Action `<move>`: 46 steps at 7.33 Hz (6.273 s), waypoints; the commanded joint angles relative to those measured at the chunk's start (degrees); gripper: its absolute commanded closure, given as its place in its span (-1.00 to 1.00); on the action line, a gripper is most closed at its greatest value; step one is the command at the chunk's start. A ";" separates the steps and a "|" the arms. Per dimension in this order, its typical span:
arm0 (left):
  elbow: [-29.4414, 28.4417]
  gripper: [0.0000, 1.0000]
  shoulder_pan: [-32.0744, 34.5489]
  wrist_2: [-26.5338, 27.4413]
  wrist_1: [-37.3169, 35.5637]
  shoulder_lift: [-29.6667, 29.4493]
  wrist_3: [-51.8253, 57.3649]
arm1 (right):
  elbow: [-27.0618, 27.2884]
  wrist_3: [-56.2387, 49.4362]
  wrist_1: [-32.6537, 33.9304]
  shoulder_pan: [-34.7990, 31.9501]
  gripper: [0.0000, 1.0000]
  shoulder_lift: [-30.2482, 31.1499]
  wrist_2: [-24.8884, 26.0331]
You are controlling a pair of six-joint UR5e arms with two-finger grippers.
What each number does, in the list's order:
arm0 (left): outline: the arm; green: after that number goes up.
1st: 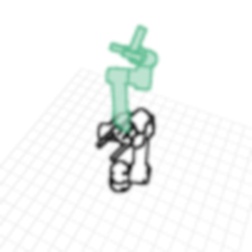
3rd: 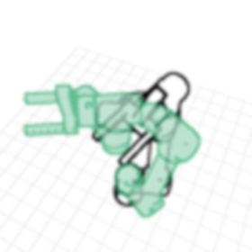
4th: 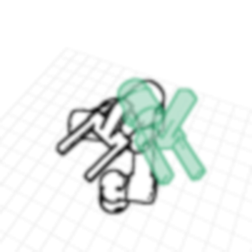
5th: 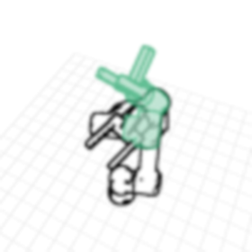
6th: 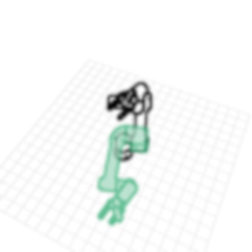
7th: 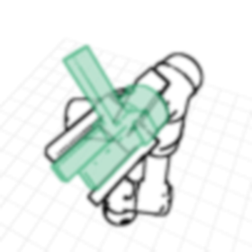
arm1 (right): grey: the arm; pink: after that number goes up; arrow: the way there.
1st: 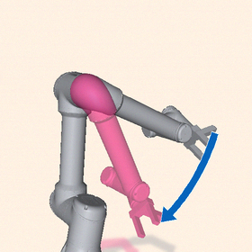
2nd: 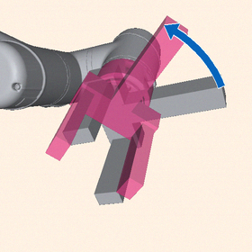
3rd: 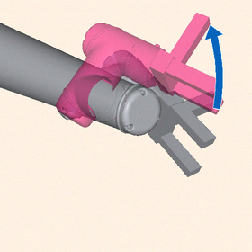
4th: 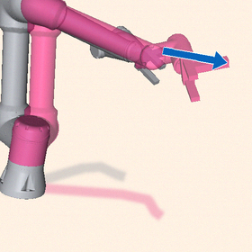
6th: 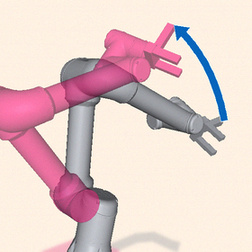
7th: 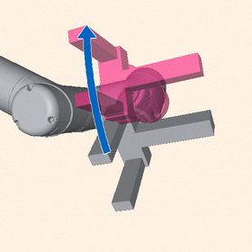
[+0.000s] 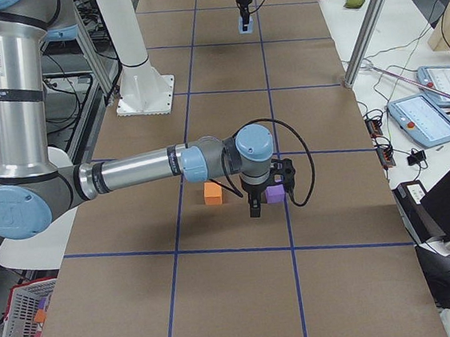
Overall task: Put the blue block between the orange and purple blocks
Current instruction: 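Carry the light blue cube with the left gripper toward the table center, then release the cube and withdraw the left gripper while the right arm reaches in, then lower the right gripper onto the light blue cube and grasp it, then carry the light blue cube with the right gripper toward the purple cube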
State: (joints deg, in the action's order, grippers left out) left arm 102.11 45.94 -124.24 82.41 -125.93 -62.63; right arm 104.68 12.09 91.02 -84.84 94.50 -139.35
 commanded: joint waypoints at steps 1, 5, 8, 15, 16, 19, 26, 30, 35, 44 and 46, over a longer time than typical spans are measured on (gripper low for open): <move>-13.46 1.00 -7.07 5.93 0.98 -15.09 -6.36 | 0.09 2.04 0.12 2.38 -0.99 -2.46 0.31; -29.58 1.00 -14.98 13.06 18.30 -17.50 -6.37 | 0.35 11.59 0.48 6.06 -0.99 -10.71 0.13; -29.69 -1.00 -16.75 13.15 18.22 -17.68 -6.28 | 4.02 22.24 2.91 10.47 -0.99 -17.04 -0.39; -18.65 -1.00 3.88 -4.78 15.34 -10.60 0.09 | 9.15 43.32 34.06 32.82 -0.99 -50.44 10.63; -13.74 -1.00 5.55 -4.70 10.10 -5.87 5.71 | 5.66 46.15 32.74 37.85 -0.99 -53.68 14.51; -2.91 -1.00 14.77 -4.52 -2.67 5.04 24.68 | -12.43 52.85 13.45 48.16 -0.99 -57.67 24.00; -1.47 -1.00 20.69 -3.99 -2.61 13.43 37.14 | -26.88 54.00 0.83 53.98 -0.99 -57.05 29.48; -1.04 -1.00 20.69 -3.90 -2.70 13.69 37.14 | -31.20 55.13 -5.33 55.13 -0.78 -56.53 29.58; -1.12 -1.00 21.82 -3.99 -2.78 14.13 40.01 | -8.81 56.30 14.62 50.33 1.00 -53.21 26.94; -1.82 -1.00 30.53 -3.99 -2.61 23.10 60.17 | 7.15 16.56 -3.85 18.04 1.00 -2.86 12.61; -2.00 -1.00 30.53 -3.90 -2.61 23.10 60.17 | 2.04 16.65 -9.18 18.21 1.00 -0.64 12.53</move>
State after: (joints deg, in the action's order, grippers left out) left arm 100.20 76.47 -128.18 79.79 -102.85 -2.49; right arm 109.59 28.76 85.32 -66.67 91.94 -126.77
